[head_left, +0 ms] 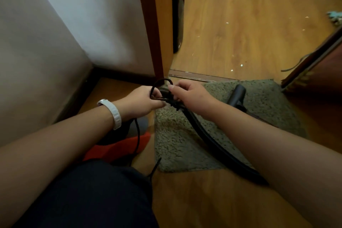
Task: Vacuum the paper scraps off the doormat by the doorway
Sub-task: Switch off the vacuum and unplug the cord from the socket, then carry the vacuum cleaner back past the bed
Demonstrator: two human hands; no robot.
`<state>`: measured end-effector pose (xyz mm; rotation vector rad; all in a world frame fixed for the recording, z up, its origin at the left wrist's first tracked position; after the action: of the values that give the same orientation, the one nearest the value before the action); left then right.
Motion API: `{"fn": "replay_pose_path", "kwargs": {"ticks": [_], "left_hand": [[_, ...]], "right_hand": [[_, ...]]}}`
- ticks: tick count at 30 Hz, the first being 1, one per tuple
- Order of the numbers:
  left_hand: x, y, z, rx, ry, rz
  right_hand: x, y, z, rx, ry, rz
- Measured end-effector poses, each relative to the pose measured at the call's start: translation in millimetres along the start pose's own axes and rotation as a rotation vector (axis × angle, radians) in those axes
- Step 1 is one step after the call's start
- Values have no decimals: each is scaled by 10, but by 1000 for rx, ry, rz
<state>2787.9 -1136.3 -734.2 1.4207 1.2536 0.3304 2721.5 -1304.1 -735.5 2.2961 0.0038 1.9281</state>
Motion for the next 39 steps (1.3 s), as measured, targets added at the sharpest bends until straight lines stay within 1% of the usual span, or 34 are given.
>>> {"fn": "replay_pose_path", "kwargs": {"ticks": [3,5,9,11,14,17,21,23,25,27,28,30,32,35,37,39], "left_hand": [[219,114,-16,-79,56,228],[404,210,-50,-146,126,317],[796,323,-178,-259,187,506],[993,328,-246,-250,217,564],[1211,273,-336,-130,220,616],[1305,182,-443,-45,215,564],[1425,107,-508,-130,165,604],[1552,100,-504,-147,195,590],[1677,82,-505,-105,246,492],[1780,39,-501,-19,275,345],[1829,8,-498,11,279,311],[1874,-34,-488,0,267,300],[1883,-52,-469,-30,258,236],[1870,-48,-436,4,257,109],[1878,-44,-424,42,264,82],[1882,-53,-408,47,274,90]], "right_hand": [[-216,13,39,22,-50,-135],[-436,52,72,25,-105,-242],[-995,119,168,18,-218,-440],[-1244,135,213,-1,-249,-502],[-1515,139,253,-55,-270,-575],[-1699,125,298,-115,-281,-605],[-1922,92,385,-94,-381,-647],[-2013,80,403,-83,-444,-645],[-2086,71,380,-56,-493,-660],[-2156,68,327,-48,-532,-674],[-2191,63,292,-47,-549,-678],[-2257,57,220,-51,-574,-679],[-2303,68,143,-82,-611,-662],[-2359,108,17,-127,-676,-663],[-2380,124,-37,-140,-674,-700],[-2360,126,-37,-174,-619,-710]]}}
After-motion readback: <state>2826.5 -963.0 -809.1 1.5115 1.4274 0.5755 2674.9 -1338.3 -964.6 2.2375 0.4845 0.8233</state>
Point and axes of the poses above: each hand's wrist, its own z-axis towards the middle knuckle, its own y-axis out of the back of the hand, x = y × z, the point moved 1 cm from there along z, towards the middle knuckle, and after that the axes turned 15 degrees about z, right-handed, at the moved point
